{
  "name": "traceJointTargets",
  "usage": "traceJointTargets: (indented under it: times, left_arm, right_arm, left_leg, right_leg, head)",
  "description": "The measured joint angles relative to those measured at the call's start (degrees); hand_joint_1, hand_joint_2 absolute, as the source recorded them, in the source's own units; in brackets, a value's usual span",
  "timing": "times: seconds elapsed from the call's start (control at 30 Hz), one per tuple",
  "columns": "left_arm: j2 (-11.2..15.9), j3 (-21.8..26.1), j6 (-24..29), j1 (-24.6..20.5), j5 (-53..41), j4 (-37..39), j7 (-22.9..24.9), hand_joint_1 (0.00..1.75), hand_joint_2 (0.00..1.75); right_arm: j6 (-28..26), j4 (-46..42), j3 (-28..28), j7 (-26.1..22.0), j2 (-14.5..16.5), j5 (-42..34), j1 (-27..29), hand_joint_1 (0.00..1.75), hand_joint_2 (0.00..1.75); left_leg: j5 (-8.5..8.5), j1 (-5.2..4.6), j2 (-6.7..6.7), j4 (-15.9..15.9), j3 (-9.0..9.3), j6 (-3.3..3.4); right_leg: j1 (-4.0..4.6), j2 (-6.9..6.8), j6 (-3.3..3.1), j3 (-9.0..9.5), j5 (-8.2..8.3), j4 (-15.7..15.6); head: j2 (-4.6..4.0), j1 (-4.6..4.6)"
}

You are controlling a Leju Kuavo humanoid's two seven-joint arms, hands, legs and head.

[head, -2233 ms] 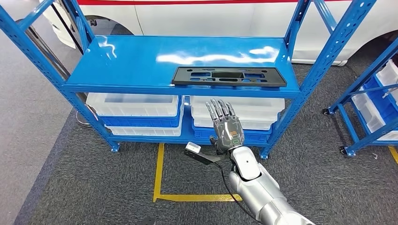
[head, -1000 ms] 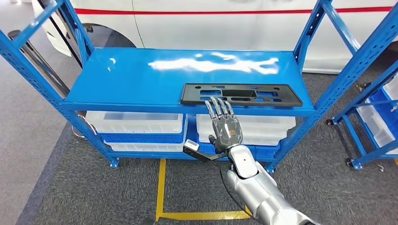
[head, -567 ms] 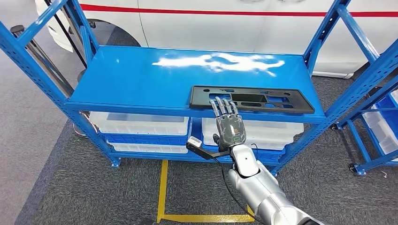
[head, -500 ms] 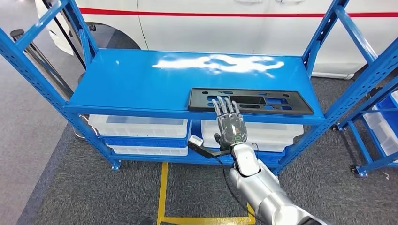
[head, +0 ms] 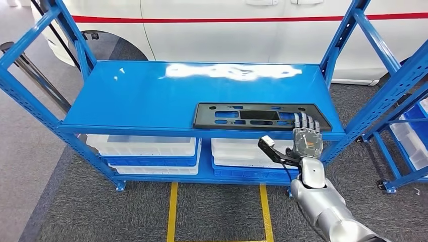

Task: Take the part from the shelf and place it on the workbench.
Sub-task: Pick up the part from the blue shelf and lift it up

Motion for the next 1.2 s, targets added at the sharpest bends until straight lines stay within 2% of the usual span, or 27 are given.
traceJointTargets:
  times: [0.07, 0.13, 0.17, 0.2, 0.27, 0.3, 0.33, 0.37, 0.4, 0.43, 0.47, 0.5, 0.57, 0.67, 0.73, 0.8, 0.83, 0.87, 0.9, 0.93, 1.0, 1.03, 1.13, 1.2]
  left_arm:
    - [0.2, -0.03, -0.02, -0.17, -0.2, 0.14, 0.16, 0.0, 0.0]
    - [0.25, -0.13, -0.07, -0.27, -0.38, 0.14, 0.25, 0.0, 0.0]
    - [0.26, -0.2, -0.09, -0.24, -0.45, 0.15, 0.26, 0.0, 0.0]
    - [0.26, -0.27, -0.1, -0.25, -0.48, 0.15, 0.28, 0.0, 0.0]
    - [0.3, -0.37, -0.1, -0.28, -0.54, 0.16, 0.29, 0.0, 0.0]
    - [0.33, -0.41, -0.13, -0.32, -0.55, 0.16, 0.29, 0.0, 0.0]
    - [0.37, -0.45, -0.16, -0.31, -0.56, 0.16, 0.29, 0.0, 0.0]
    - [0.39, -0.48, -0.18, -0.27, -0.52, 0.16, 0.28, 0.0, 0.0]
    - [0.36, -0.5, -0.1, -0.25, -0.36, 0.16, 0.26, 0.0, 0.0]
    - [0.22, -0.51, 0.27, -0.28, -0.08, 0.16, 0.27, 0.0, 0.0]
    - [-0.06, -0.49, 0.85, -0.46, 0.27, 0.16, 0.36, 0.0, 0.0]
    - [-0.52, -0.45, 1.61, -0.76, 0.6, 0.16, 0.6, 0.0, 0.0]
    - [-1.72, -0.34, 2.98, -1.57, 1.03, 0.16, 1.28, 0.0, 0.0]
    - [-2.97, -0.3, 3.66, -2.22, 1.27, 0.15, 1.81, 0.0, 0.0]
    - [-3.39, -0.3, 3.61, -2.32, 1.32, 0.14, 1.79, 0.0, 0.0]
    - [-3.57, -0.29, 3.57, -2.32, 1.34, 0.14, 1.72, 0.0, 0.0]
    - [-3.58, -0.28, 3.57, -2.24, 1.35, 0.14, 1.69, 0.0, 0.0]
    - [-3.59, -0.26, 3.57, -2.15, 1.39, 0.14, 1.68, 0.0, 0.0]
    - [-3.59, -0.23, 3.58, -2.07, 1.46, 0.14, 1.65, 0.0, 0.0]
    - [-3.59, -0.17, 3.58, -2.05, 1.55, 0.14, 1.61, 0.0, 0.0]
    - [-3.6, 0.05, 3.6, -2.13, 1.69, 0.14, 1.5, 0.0, 0.0]
    - [-3.64, 0.17, 3.6, -2.19, 1.71, 0.14, 1.46, 0.0, 0.0]
    - [-3.8, 0.55, 3.66, -2.17, 1.79, 0.14, 1.45, 0.0, 0.0]
    - [-3.86, 0.75, 3.73, -2.05, 1.87, 0.15, 1.47, 0.0, 0.0]
  right_arm:
    - [-0.3, 0.12, -1.02, 0.28, -1.56, 0.02, 0.24, 0.0, 1.75]
    - [-0.39, 0.13, -1.98, 0.39, -2.68, 0.02, 0.55, 0.0, 1.75]
    - [-0.44, 0.12, -2.44, 0.45, -3.14, 0.02, 0.65, 0.0, 1.75]
    - [-0.48, 0.1, -2.83, 0.5, -3.51, 0.03, 0.76, 0.0, 1.75]
    - [-0.53, 0.12, -3.53, 0.54, -4.28, 0.09, 1.22, 0.0, 1.75]
    - [-0.54, 0.13, -3.82, 0.54, -4.56, 0.16, 1.6, 0.0, 1.75]
    - [-0.54, 0.14, -4.11, 0.51, -4.82, 0.3, 2.03, 0.0, 1.75]
    - [-0.55, 0.09, -4.39, 0.37, -4.95, 0.6, 2.4, 0.0, 1.75]
    - [-0.55, 0.0, -4.67, 0.1, -5.02, 1.08, 2.61, 0.0, 1.75]
    - [-0.55, -0.11, -4.91, -0.18, -4.97, 1.8, 2.67, 0.0, 1.75]
    - [-0.53, -0.22, -5.09, -0.36, -4.71, 2.66, 2.55, 0.0, 1.75]
    - [-0.51, -0.27, -5.18, -0.29, -4.23, 3.53, 2.27, 0.0, 1.75]
    - [-0.44, -0.2, -5.19, 0.47, -2.83, 5.02, 1.65, 0.0, 1.75]
    - [-0.41, -0.02, -5.19, 1.3, -0.95, 6.04, 1.22, 0.0, 1.75]
    - [-0.45, 0.0, -5.19, 1.23, -0.2, 6.14, 1.02, 0.0, 1.75]
    - [-0.48, 0.06, -5.19, 1.0, 0.18, 6.14, 0.88, 0.0, 1.75]
    - [-0.5, 0.12, -5.19, 0.86, 0.36, 6.14, 0.87, 0.0, 1.75]
    - [-0.51, 0.2, -5.19, 0.76, 0.48, 6.14, 0.86, 0.0, 1.75]
    - [-0.53, 0.26, -5.19, 0.66, 0.6, 6.15, 0.86, 0.0, 1.75]
    - [-0.55, 0.3, -5.19, 0.59, 0.74, 6.2, 0.85, 0.0, 1.75]
    - [-0.57, 0.26, -5.21, 0.31, 1.04, 6.51, 0.84, 0.0, 1.75]
    - [-0.58, 0.04, -5.26, 0.04, 1.17, 6.85, 0.94, 0.0, 1.75]
    - [-0.61, -2.01, -5.59, -1.85, 1.69, 8.39, 1.98, 0.0, 1.75]
    - [-0.63, -4.22, -5.73, -3.46, 2.27, 9.65, 3.05, 0.0, 1.75]
  left_leg:
    - [-0.49, -0.26, -0.08, -1.57, 0.71, 0.7]
    - [-0.7, -0.08, -0.1, -2.23, 1.25, 1.43]
    - [-0.76, 0.03, -0.06, -2.57, 1.67, 1.81]
    - [-0.82, 0.15, -0.03, -2.88, 2.06, 2.16]
    - [-1.11, 0.12, -0.03, -2.97, 2.4, 2.63]
    - [-1.29, 0.11, -0.09, -2.93, 2.51, 2.74]
    - [-1.51, 0.1, -0.15, -2.86, 2.69, 2.77]
    - [-1.78, 0.1, -0.21, -2.77, 2.93, 2.73]
    - [-2.1, 0.1, -0.25, -2.64, 3.25, 2.63]
    - [-2.46, 0.1, -0.27, -2.49, 3.59, 2.46]
    - [-2.82, 0.0, -0.27, -2.34, 3.8, 2.21]
    - [-3.08, -0.09, -0.27, -2.21, 3.87, 1.92]
    - [-3.29, -0.27, -0.23, -2.23, 3.86, 1.29]
    - [-4.23, -0.17, -0.15, -1.33, 3.79, 0.38]
    - [-6.82, -0.03, -0.09, 3.64, 1.52, -0.04]
    - [-9.66, 0.0, -0.08, 11.19, -2.57, -0.24]
    - [-9.98, 0.0, -0.08, 13.6, -4.12, -0.28]
    - [-9.21, 0.0, -0.08, 13.99, -4.72, -0.25]
    - [-7.38, -0.01, -0.08, 12.13, -4.19, -0.14]
    - [-4.85, -0.02, -0.07, 8.34, -2.65, 0.07]
    - [-1.76, -0.22, -0.08, 1.04, 0.71, 0.56]
    - [-1.28, -0.35, -0.11, -1.04, 1.68, 0.76]
    - [-1.49, -0.38, -0.09, -2.12, 2.16, 1.24]
    - [-1.36, -0.27, 0.0, -2.7, 2.58, 1.35]
  right_leg:
    - [0.16, 0.08, 0.65, -0.08, -0.25, 0.01]
    - [0.09, 0.03, 1.28, 0.06, -0.69, 0.09]
    - [0.03, -0.01, 1.59, -0.3, -1.36, 1.14]
    - [-0.06, -0.03, 1.86, -1.34, -2.46, 3.34]
    - [-0.23, -0.06, 2.28, -5.41, -5.08, 10.41]
    - [-0.29, -0.07, 2.46, -7.6, -5.79, 13.62]
    - [-0.36, -0.07, 2.58, -9.08, -5.53, 15.29]
    - [-0.43, -0.08, 2.65, -9.57, -4.2, 14.97]
    - [-0.53, -0.09, 2.66, -8.93, -1.91, 12.49]
    - [-0.62, -0.09, 2.6, -7.6, 0.61, 8.7]
    - [-0.57, -0.06, 2.5, -6.16, 2.39, 5.23]
    - [-0.48, -0.01, 2.31, -5.06, 3.39, 2.59]
    - [-0.2, 0.12, 1.82, -4.35, 3.24, 0.95]
    - [-0.47, 0.18, 0.72, -3.86, 3.03, 0.45]
    - [-0.54, 0.07, -0.02, -3.33, 2.85, 0.19]
    - [-0.35, -0.08, -0.46, -3.07, 2.54, 0.21]
    - [-0.25, -0.11, -0.54, -2.94, 2.4, 0.24]
    - [-0.19, -0.11, -0.57, -2.77, 2.24, 0.27]
    - [-0.16, -0.08, -0.53, -2.54, 2.06, 0.31]
    - [-0.14, -0.04, -0.44, -2.22, 1.83, 0.35]
    - [0.02, 0.03, -0.08, -1.75, 1.34, 0.5]
    - [0.07, 0.05, 0.18, -1.7, 1.22, 0.52]
    - [0.12, 0.21, 0.92, -1.79, 1.2, 0.28]
    - [0.29, 0.27, 0.8, -1.44, 1.39, -0.16]
  head:
    - [0.0, 0.02]
    - [0.0, 0.06]
    - [0.0, 0.1]
    - [0.0, 0.14]
    - [0.0, 0.21]
    - [0.0, 0.21]
    - [0.0, 0.21]
    - [0.0, 0.21]
    - [0.0, 0.21]
    - [0.0, 0.22]
    - [0.0, 0.22]
    - [0.0, 0.22]
    - [0.0, 0.19]
    - [0.0, 0.11]
    - [0.0, -0.03]
    - [0.0, -0.12]
    - [0.0, -0.11]
    - [0.0, -0.11]
    - [0.0, -0.12]
    - [0.0, -0.11]
    - [0.0, -0.09]
    - [0.0, -0.05]
    - [0.0, -0.02]
    - [0.0, 0.18]
